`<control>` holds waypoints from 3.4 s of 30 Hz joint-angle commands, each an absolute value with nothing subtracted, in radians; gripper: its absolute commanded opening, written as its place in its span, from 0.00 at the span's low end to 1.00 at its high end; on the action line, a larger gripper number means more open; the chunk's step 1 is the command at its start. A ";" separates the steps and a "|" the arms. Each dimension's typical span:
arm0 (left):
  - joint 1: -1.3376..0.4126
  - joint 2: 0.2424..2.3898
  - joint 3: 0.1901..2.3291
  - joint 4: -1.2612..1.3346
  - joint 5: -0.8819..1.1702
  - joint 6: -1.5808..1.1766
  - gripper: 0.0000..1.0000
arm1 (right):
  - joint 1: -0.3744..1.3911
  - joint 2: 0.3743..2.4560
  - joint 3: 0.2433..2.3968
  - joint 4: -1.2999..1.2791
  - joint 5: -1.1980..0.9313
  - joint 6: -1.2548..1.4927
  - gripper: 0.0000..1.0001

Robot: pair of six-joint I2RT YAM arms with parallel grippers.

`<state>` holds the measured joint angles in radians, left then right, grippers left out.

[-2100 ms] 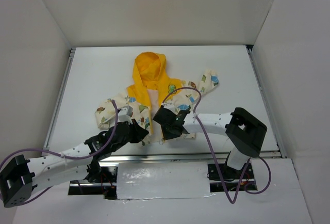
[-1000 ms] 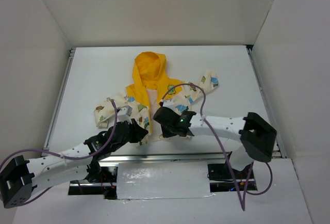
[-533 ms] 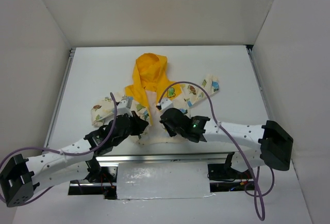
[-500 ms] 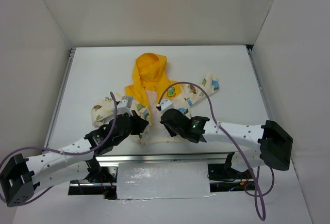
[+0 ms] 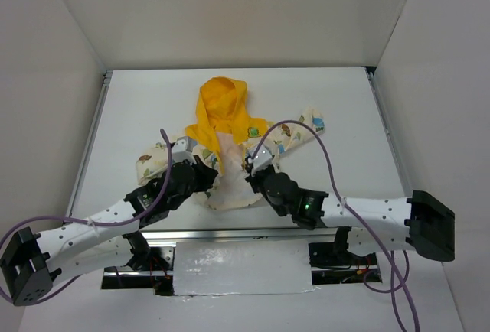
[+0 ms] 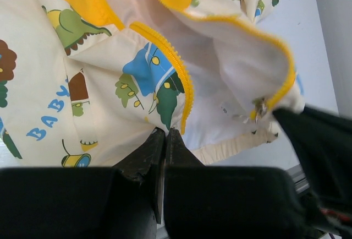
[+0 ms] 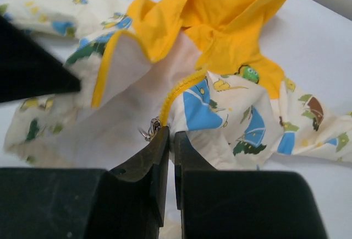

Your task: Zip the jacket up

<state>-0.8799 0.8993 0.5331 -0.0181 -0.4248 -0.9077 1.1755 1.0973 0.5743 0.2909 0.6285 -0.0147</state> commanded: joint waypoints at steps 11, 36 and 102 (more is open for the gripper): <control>-0.864 0.839 0.500 0.188 -0.286 -0.804 0.00 | 1.236 0.882 0.317 0.780 0.462 0.052 0.00; -0.865 0.723 0.305 0.449 -0.146 -0.805 0.00 | 1.154 1.000 0.324 0.569 0.279 0.463 0.00; -0.864 0.776 0.267 0.515 -0.084 -0.844 0.00 | 1.055 0.999 0.348 0.647 0.199 0.462 0.00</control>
